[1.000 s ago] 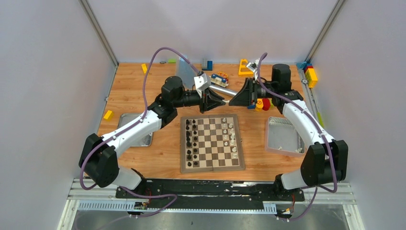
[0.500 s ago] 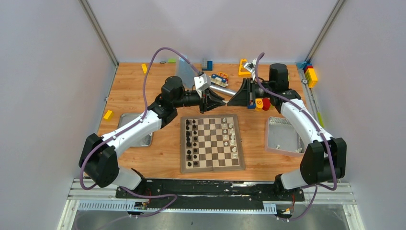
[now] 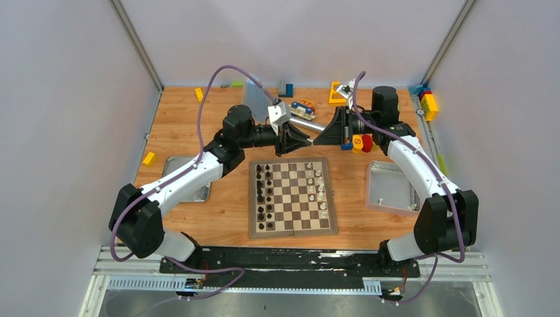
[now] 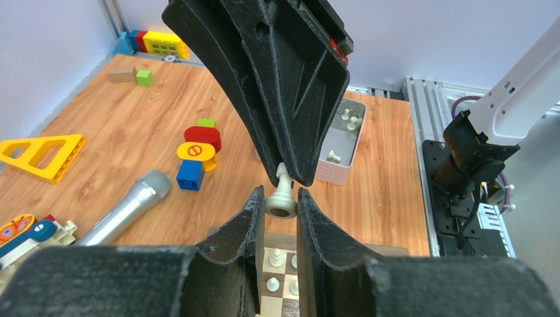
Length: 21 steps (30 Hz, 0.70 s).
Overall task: Set up the chess pieces on the board
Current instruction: Place the chess piece on the chessboard.
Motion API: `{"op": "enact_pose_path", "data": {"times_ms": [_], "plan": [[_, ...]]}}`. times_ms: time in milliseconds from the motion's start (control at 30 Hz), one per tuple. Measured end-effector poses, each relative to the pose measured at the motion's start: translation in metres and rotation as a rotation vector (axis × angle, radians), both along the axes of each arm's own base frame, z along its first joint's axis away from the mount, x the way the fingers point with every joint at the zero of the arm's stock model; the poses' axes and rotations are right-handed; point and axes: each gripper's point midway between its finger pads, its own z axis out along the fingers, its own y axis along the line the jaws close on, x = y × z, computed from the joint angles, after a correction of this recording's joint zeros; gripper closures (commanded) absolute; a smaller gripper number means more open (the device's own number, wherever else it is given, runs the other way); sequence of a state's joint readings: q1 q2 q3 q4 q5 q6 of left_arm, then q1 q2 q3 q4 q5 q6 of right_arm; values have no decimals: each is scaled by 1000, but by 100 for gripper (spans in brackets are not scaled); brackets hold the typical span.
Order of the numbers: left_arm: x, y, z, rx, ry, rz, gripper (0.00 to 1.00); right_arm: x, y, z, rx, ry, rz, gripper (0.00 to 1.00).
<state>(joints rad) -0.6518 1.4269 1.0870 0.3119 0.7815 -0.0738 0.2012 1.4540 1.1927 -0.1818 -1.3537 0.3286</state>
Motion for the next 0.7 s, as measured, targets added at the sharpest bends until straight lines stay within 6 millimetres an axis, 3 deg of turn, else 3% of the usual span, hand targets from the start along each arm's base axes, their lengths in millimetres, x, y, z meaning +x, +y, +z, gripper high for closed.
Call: {"op": "enact_pose_path", "data": {"times_ms": [67, 167, 367, 500, 700], "plan": [[0, 0, 0, 0, 0, 0, 90, 0, 0, 0, 0, -1, 1, 100], [0, 0, 0, 2, -6, 0, 56, 0, 0, 0, 0, -5, 1, 100], [6, 7, -13, 59, -28, 30, 16, 7, -5, -6, -38, -38, -46, 100], [12, 24, -24, 128, -45, 68, 4, 16, -16, -14, -134, -104, -129, 100], [26, 75, -31, 231, -58, 179, 0, 6, -40, -41, -358, -238, -182, 100]]}}
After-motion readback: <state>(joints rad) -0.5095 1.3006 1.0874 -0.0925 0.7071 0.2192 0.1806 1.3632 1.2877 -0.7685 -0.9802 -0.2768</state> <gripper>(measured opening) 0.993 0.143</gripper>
